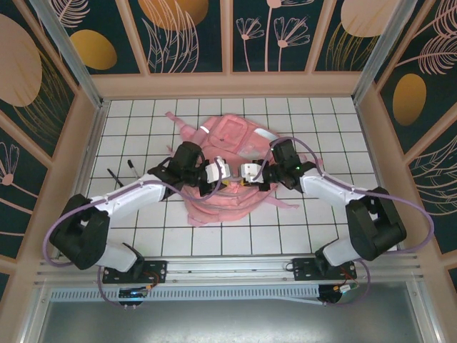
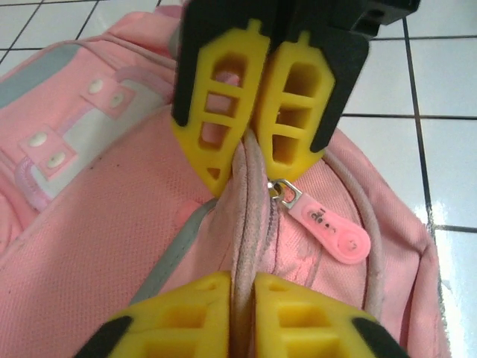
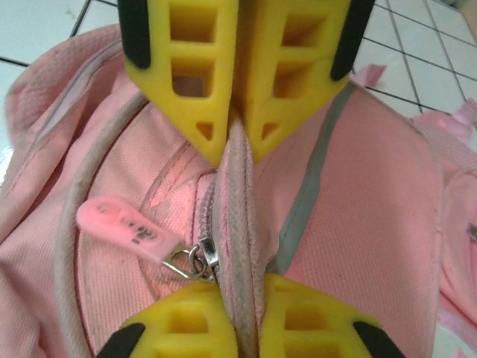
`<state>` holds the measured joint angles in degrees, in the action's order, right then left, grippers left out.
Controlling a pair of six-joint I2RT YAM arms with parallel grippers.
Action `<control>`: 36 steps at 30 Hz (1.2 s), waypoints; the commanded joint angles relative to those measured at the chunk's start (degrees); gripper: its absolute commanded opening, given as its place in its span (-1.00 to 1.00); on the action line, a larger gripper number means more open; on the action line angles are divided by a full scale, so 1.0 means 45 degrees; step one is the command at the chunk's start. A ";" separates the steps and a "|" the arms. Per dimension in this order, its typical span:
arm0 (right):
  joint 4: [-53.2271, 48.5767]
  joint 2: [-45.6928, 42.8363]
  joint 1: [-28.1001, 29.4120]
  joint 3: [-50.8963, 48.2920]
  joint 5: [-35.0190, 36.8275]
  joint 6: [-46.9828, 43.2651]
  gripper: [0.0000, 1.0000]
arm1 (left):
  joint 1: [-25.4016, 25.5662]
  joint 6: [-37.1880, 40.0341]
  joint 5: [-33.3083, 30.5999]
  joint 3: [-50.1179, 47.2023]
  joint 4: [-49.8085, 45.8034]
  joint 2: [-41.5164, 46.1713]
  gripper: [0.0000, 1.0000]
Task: Pack the student bag
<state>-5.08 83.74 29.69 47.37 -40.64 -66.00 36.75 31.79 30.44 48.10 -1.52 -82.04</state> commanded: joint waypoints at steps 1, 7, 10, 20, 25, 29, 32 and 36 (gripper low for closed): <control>-0.0691 0.0332 -0.0114 0.0933 -0.1724 0.0663 -1.00 | 0.0078 -0.3296 -0.0149 -0.1015 0.1859 0.1452 -0.23; -0.0523 0.0959 0.0295 0.1200 -0.1989 0.1960 -1.00 | 0.0209 -0.9908 -0.0807 -0.2380 0.1603 0.2607 -0.14; -0.0289 0.1108 0.0296 0.1336 -0.1889 0.2561 -1.00 | 0.0373 -1.1598 -0.0986 -0.2343 0.1388 0.2440 -0.15; 0.0162 0.1710 0.0296 0.2146 -0.2029 0.5120 -1.00 | 0.0970 -1.2262 -0.1834 0.0095 -0.0475 0.0740 -0.17; 0.0201 0.2142 0.0296 0.2457 -0.2034 0.6070 -1.00 | 0.1188 -1.2489 -0.2183 0.0502 -0.1299 0.0546 -0.17; 0.0224 0.2381 0.0296 0.2682 -0.1840 0.6655 -1.00 | 0.1459 -1.2543 -0.3421 0.0629 -0.2110 0.0415 -0.14; 0.0135 0.2405 0.0531 0.2830 -0.1473 0.6814 -1.00 | 0.1764 -1.2450 -0.4750 0.1068 -0.2773 -0.0006 -0.10; 0.0325 0.2343 0.0684 0.2855 -0.0913 0.7409 -1.00 | 0.2248 -1.2181 -0.6147 0.1905 -0.3528 -0.0734 -0.09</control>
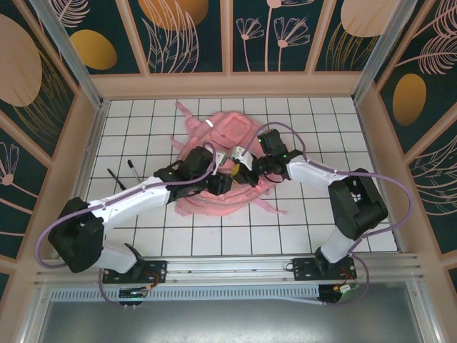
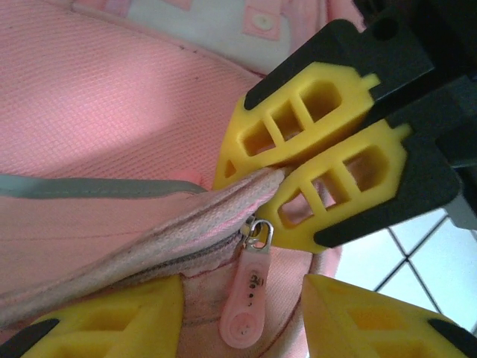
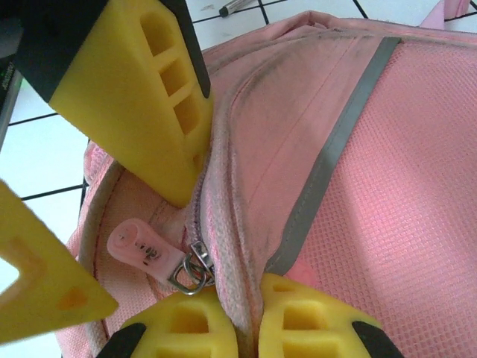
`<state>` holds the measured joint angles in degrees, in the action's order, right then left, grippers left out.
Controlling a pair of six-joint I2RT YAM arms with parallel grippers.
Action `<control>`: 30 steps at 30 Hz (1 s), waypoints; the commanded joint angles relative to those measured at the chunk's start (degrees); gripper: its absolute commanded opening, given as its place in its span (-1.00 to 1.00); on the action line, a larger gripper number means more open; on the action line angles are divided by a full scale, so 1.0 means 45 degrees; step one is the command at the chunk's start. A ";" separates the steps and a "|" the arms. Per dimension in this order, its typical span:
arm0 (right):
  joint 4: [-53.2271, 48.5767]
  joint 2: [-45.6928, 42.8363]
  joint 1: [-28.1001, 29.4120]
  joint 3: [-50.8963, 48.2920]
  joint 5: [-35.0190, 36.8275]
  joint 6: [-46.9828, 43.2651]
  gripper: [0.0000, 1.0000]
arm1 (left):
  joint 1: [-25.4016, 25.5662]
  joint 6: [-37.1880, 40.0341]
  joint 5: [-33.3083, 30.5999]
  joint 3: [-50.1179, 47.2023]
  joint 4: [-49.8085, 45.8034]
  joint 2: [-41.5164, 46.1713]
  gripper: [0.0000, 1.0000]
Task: Pack the student bag
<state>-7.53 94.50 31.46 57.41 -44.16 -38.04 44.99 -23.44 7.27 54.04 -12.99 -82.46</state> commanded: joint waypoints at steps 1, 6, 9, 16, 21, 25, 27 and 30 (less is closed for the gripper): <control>0.0893 -0.0071 0.0293 0.0607 -0.0072 0.1261 -1.00 | 0.0449 0.0047 -0.1148 0.0776 -0.1116 -0.0785 -0.10; 0.0726 -0.0284 0.0340 0.0435 -0.0003 0.0909 -1.00 | 0.0451 0.0258 -0.2229 0.1208 -0.1876 -0.1114 -0.67; 0.0253 -0.0603 0.0314 0.0117 -0.0025 -0.0391 -1.00 | 0.0441 0.1034 -0.2164 0.1253 -0.2085 -0.0837 -0.98; -0.1754 -0.1428 0.0164 -0.0452 -0.0789 -0.4525 -1.00 | 0.0306 0.4577 -0.1755 0.0523 -0.2210 0.0468 -1.00; -0.2814 -0.1420 0.0041 -0.0614 0.0824 -0.6805 -1.00 | -0.0517 0.6657 -0.1271 -0.1290 -0.1206 0.2089 -1.00; -0.1642 -0.1852 0.0048 -0.1299 0.1454 -0.7376 -1.00 | -0.1397 0.7932 -0.0101 -0.2048 -0.1237 0.2522 -1.00; -0.0908 -0.2133 0.0056 -0.1720 0.1733 -0.7540 -1.00 | -0.1393 0.8512 0.0330 -0.2229 -0.1292 0.2506 -1.00; -0.0424 -0.2405 -0.0276 -0.2001 0.2222 -0.7564 -1.00 | -0.1398 0.8588 0.0611 -0.2319 -0.1191 0.2429 -1.00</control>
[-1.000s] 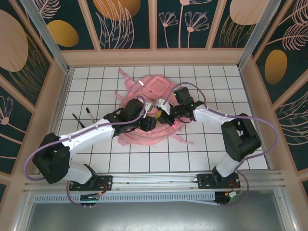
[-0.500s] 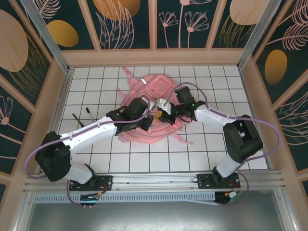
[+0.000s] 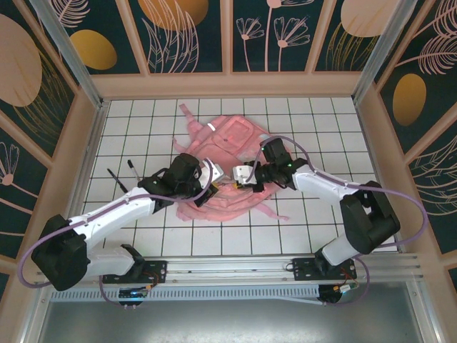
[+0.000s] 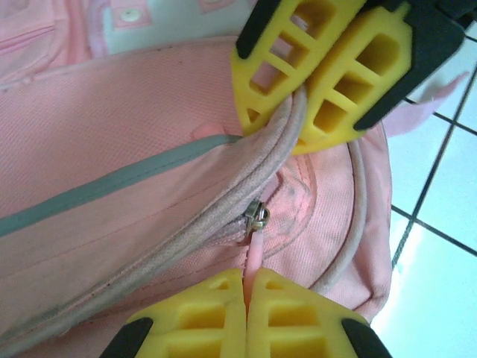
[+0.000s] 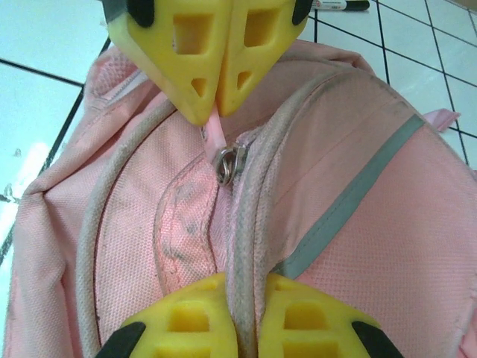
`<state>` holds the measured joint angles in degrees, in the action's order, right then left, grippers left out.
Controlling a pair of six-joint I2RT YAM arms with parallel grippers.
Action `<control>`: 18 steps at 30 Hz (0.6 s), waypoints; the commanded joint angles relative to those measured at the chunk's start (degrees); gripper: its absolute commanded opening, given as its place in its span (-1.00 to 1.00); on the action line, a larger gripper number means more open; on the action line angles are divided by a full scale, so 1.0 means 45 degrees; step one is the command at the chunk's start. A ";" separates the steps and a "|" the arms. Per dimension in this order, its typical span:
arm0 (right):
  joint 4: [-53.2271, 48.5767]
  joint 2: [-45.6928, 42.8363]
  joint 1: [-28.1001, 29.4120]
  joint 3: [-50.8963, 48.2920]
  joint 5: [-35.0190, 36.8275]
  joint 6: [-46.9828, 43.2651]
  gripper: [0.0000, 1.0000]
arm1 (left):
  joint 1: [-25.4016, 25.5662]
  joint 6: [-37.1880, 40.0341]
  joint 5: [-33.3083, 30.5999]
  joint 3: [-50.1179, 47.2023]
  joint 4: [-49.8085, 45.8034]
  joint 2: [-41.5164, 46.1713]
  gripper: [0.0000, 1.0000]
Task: Pack the student bag
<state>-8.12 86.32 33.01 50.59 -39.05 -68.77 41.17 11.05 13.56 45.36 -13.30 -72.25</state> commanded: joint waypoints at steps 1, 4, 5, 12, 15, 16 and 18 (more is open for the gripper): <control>-0.0248 -0.0623 -0.0737 -0.0550 0.1288 -0.0732 -1.00 | -0.0543 0.0809 -0.0924 -0.0445 -0.0999 0.0162 -1.00; 0.0213 -0.0729 -0.1143 -0.0714 0.1685 0.0065 -1.00 | -0.0537 0.0519 -0.1802 -0.0728 -0.0613 0.0230 -1.00; 0.0287 -0.0731 -0.1284 -0.0699 0.1639 0.0349 -1.00 | -0.0544 0.0547 -0.1888 -0.0778 -0.0553 0.0265 -1.00; 0.1105 -0.0156 -0.0794 0.0085 0.1959 0.3875 -1.00 | -0.0430 -0.1302 0.2009 -0.0589 0.0677 0.0099 -1.00; 0.1276 -0.0291 -0.0442 -0.0123 0.2184 0.3867 -1.00 | -0.0224 -0.2668 0.1849 -0.0686 0.1620 0.0225 -1.00; 0.1424 -0.0436 -0.0442 -0.0298 0.2264 0.3896 -1.00 | -0.0238 -0.2742 0.1439 -0.0687 0.1519 0.0269 -1.00; 0.1784 -0.0775 -0.0442 -0.0700 0.2424 0.3925 -1.00 | -0.0289 -0.2600 -0.0147 -0.0710 0.0843 0.0412 -1.00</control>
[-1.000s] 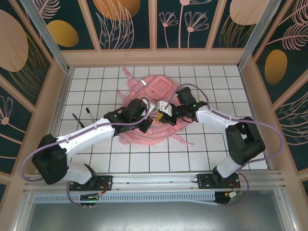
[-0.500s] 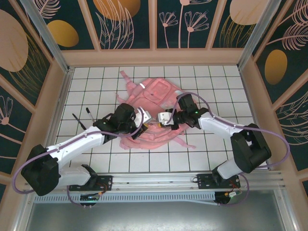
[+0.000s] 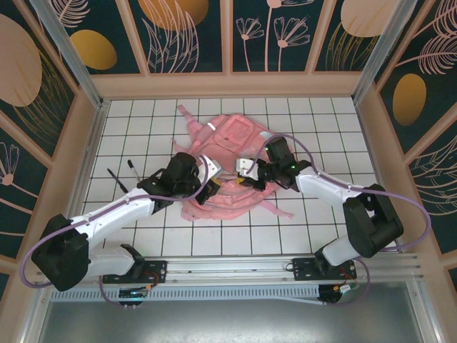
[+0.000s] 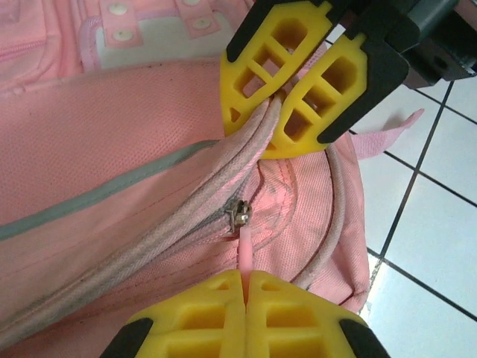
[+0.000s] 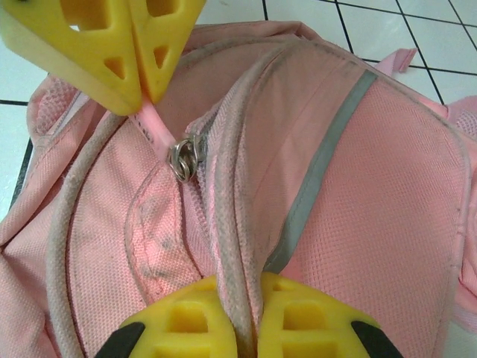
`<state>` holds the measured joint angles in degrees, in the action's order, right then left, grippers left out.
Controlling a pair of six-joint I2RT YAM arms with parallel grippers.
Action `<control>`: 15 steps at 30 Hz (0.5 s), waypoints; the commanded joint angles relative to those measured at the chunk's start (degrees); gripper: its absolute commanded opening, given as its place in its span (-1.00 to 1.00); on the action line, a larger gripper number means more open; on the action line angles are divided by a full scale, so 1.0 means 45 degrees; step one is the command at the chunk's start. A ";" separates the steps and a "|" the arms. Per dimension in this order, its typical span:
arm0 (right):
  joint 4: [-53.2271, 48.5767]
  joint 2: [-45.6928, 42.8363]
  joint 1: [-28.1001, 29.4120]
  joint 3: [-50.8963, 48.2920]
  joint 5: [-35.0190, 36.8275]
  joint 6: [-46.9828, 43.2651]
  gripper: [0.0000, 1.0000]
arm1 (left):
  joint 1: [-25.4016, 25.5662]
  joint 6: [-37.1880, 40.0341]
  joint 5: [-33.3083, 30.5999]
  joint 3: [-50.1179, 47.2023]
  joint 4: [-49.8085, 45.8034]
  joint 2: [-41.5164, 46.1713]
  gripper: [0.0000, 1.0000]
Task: Pack the student bag
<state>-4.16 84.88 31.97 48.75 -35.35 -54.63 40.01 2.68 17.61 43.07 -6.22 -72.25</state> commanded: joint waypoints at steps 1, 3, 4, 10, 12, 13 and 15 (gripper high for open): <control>0.0938 -0.0643 -0.0273 -0.0466 0.1494 0.0677 -1.00 | -0.0304 -0.0651 -0.1786 -0.0278 -0.1129 0.0485 -1.00; 0.0631 -0.0971 -0.0430 -0.0661 0.0897 0.0137 -1.00 | -0.1624 -0.0530 -0.1988 -0.0451 -0.1737 0.0571 -1.00; 0.0343 -0.1135 -0.0475 -0.0728 0.0567 -0.0297 -1.00 | -0.2151 -0.0330 -0.2145 -0.0596 -0.1858 0.0656 -1.00; -0.1048 -0.1009 -0.0209 -0.0603 0.0799 -0.2195 -1.00 | -0.2612 0.1644 -0.2413 -0.0518 -0.1616 0.1114 -1.00; -0.1054 -0.0877 0.0102 -0.0645 0.1005 -0.2303 -1.00 | -0.2607 0.2337 -0.2301 -0.0294 -0.1869 0.0965 -1.00; -0.0831 -0.0899 0.0094 -0.0728 0.0912 -0.2174 -1.00 | -0.2602 0.2765 -0.2154 -0.0212 -0.2031 0.0839 -1.00; -0.0394 -0.0933 0.0089 -0.0877 0.0604 -0.1757 -1.00 | -0.2610 0.3547 0.0046 0.0091 -0.2463 0.0599 -1.00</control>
<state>-5.58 80.82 32.14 45.95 -32.77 -62.72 28.18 11.57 10.02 40.88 -13.69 -68.75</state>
